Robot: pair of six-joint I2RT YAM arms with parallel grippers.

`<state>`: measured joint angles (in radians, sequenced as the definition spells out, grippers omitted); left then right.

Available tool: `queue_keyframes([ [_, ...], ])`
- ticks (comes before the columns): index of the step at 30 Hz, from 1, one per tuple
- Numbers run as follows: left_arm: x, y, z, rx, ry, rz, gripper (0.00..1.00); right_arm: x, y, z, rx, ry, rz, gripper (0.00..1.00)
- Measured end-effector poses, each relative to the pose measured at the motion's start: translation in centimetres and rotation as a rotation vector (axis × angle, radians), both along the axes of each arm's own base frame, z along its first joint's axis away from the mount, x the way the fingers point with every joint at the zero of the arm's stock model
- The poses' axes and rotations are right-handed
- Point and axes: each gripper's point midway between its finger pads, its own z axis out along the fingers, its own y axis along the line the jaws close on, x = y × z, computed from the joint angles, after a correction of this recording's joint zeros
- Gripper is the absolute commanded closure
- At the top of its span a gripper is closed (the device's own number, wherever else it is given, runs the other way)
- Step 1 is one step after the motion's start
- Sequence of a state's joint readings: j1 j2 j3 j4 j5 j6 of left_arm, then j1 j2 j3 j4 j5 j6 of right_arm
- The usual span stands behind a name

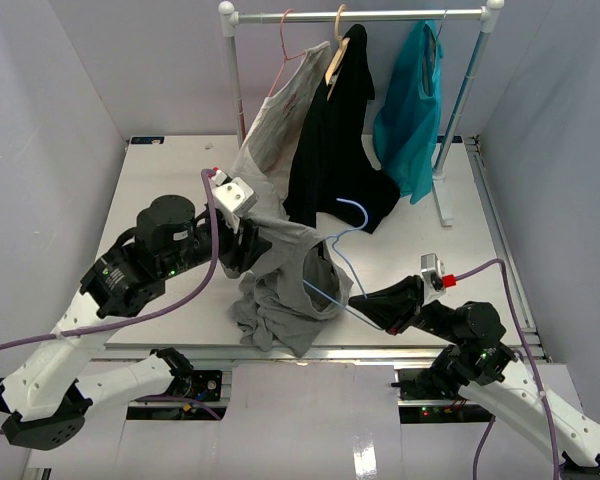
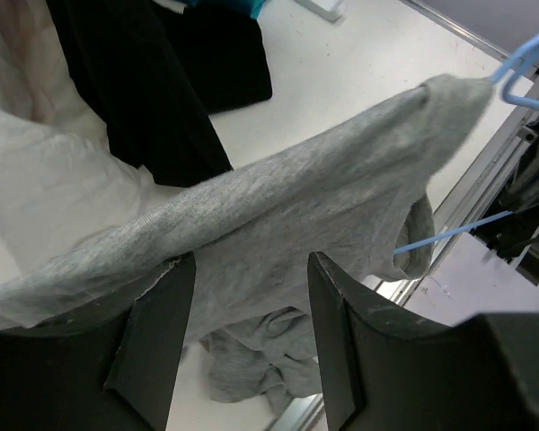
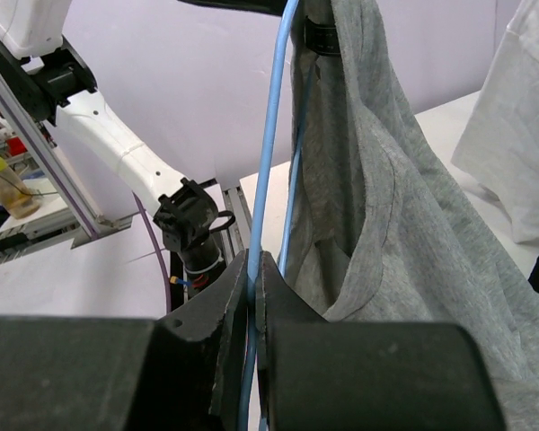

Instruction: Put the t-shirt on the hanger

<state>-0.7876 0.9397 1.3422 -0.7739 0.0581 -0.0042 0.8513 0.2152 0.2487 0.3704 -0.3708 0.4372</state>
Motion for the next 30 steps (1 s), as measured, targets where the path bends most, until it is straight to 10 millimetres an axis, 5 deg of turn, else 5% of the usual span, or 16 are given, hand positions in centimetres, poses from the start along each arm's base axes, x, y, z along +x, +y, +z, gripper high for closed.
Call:
queue_keyframes([
  [6, -1.8, 0.3, 5.3, -0.021, -0.154, -0.121, 0.36, -0.7, 0.1, -1.3, -0.038, 0.012, 0.036, 0.92],
  [10, -2.9, 0.2, 6.8, -0.018, -0.214, -0.195, 0.35, -1.3, 0.0, -2.4, -0.057, 0.013, 0.061, 0.92],
  [15, -3.6, -0.9, 4.7, 0.064, -0.189, -0.311, 0.37, -1.9, -0.1, -2.8, -0.069, 0.009, 0.085, 0.92],
  [24, -4.5, -3.3, -2.3, 0.203, -0.004, -0.514, 0.38, -2.5, 0.0, -3.4, -0.097, -0.005, 0.121, 0.92],
  [30, -5.9, -3.9, -2.9, 0.178, 0.047, -0.594, 0.49, -2.7, 0.1, -3.9, -0.119, -0.016, 0.139, 0.92],
])
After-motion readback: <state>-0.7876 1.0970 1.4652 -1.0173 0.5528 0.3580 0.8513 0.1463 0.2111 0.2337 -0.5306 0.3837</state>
